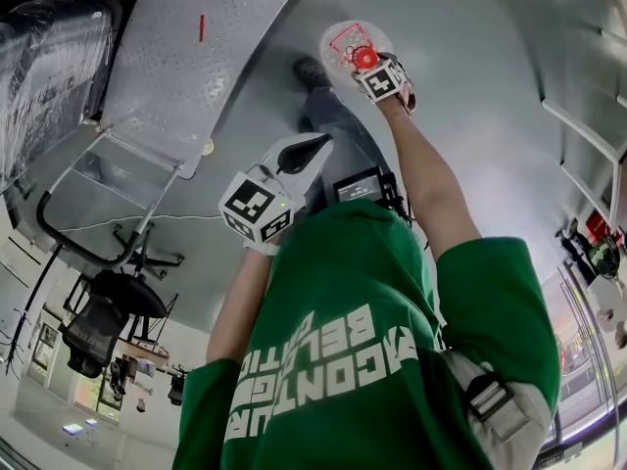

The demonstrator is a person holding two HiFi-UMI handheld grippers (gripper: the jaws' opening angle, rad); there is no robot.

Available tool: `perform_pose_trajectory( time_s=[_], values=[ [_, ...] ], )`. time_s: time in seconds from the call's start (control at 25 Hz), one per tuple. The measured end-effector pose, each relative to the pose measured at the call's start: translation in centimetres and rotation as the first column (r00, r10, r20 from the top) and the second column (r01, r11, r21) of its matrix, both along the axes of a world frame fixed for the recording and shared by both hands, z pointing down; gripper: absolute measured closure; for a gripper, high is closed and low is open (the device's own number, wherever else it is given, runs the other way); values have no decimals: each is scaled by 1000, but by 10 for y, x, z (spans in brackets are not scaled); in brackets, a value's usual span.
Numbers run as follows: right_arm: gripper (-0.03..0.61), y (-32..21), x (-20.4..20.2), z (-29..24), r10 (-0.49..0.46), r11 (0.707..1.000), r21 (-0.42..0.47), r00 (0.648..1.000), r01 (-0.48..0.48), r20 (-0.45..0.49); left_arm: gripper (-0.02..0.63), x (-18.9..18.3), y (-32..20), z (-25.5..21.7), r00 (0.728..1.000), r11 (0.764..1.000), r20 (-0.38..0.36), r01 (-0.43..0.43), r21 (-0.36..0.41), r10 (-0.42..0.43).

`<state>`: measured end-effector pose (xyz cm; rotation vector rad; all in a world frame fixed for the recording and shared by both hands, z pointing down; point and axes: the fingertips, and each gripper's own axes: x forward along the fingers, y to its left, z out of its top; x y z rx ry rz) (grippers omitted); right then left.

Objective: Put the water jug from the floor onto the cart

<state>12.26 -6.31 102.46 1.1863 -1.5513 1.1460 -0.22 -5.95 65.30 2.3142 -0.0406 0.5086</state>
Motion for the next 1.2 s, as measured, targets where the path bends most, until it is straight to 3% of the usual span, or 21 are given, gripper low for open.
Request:
perform_pose_trajectory(
  time_s=[0.2,0.68,0.96,1.08,1.2],
  values=[
    [184,-3,0,14,-4,1000,-16,1000,3,-12,603,0,-7,6,1000,1000,9,13,-9,-13],
    [180,-14,3,44,8,1000,-26,1000,-8,-10,603,-3,-11,27,998,998,44,44,-36,-43],
    [181,2,14,60,25,992,-124,998,-33,-62,603,2,-18,31,997,997,52,58,-42,-56],
    [181,-14,5,65,16,998,-66,1000,-17,-27,603,3,-20,33,997,997,56,60,-48,-57],
    [184,-15,3,68,14,998,-66,1000,-15,-25,603,2,-19,34,997,997,63,54,-56,-50]
  ],
)
